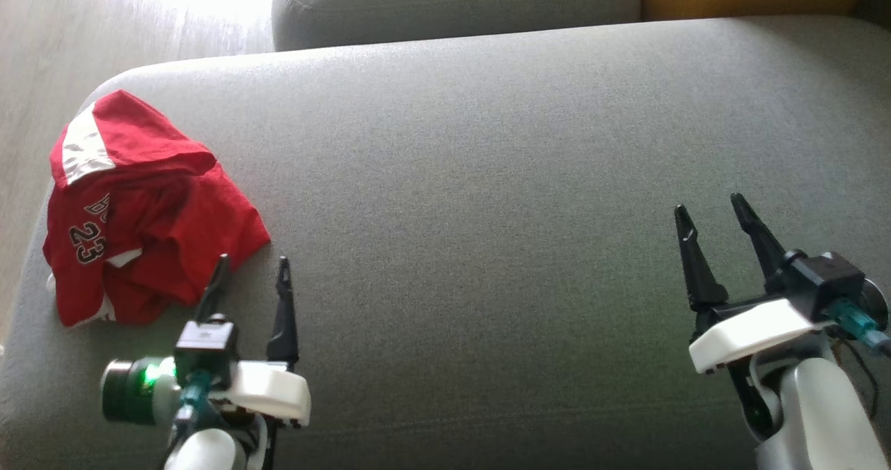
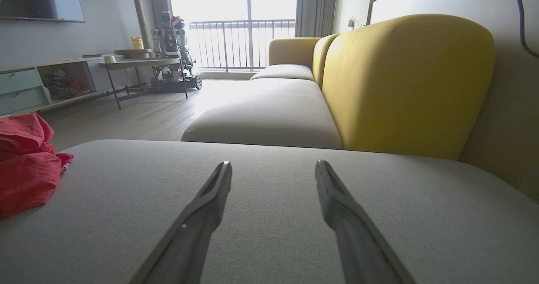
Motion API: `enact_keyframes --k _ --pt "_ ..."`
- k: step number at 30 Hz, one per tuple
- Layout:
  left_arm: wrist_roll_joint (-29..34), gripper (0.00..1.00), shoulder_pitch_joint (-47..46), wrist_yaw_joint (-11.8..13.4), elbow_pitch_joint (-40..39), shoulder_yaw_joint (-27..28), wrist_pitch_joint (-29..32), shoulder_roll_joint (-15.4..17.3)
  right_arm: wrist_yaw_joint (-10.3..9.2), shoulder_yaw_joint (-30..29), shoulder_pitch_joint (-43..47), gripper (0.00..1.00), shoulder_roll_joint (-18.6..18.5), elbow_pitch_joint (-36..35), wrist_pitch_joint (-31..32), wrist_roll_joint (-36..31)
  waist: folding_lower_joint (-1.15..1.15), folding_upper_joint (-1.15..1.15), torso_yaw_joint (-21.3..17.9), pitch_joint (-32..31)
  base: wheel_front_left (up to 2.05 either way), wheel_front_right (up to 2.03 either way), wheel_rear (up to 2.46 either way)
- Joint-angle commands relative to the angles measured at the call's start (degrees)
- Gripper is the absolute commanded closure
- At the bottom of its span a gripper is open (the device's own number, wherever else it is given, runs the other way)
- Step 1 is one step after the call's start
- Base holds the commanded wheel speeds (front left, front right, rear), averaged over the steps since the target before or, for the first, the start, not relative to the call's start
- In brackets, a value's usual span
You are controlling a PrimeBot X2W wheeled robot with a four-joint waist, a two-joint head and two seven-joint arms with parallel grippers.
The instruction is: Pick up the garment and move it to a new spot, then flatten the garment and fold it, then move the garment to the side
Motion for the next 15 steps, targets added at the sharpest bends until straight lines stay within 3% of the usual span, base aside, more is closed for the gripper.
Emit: enact_keyframes --k 1,15 --pt "2.4 0.0 -3.7 0.9 -2.2 0.7 -1.1 1.5 -0.01 0.3 -3.7 0.0 -0.7 -1.6 -1.2 -0.6 0.0 0.0 0.0 0.0 0.0 0.0 0.0" --pt "10.7 0.0 -4.4 4.5 -3.7 -3.3 -3.2 3.2 -0.01 -2.9 -6.4 0.0 -0.8 2.3 -3.3 1.0 0.0 0.0 0.6 0.0 0.0 0.0 0.0"
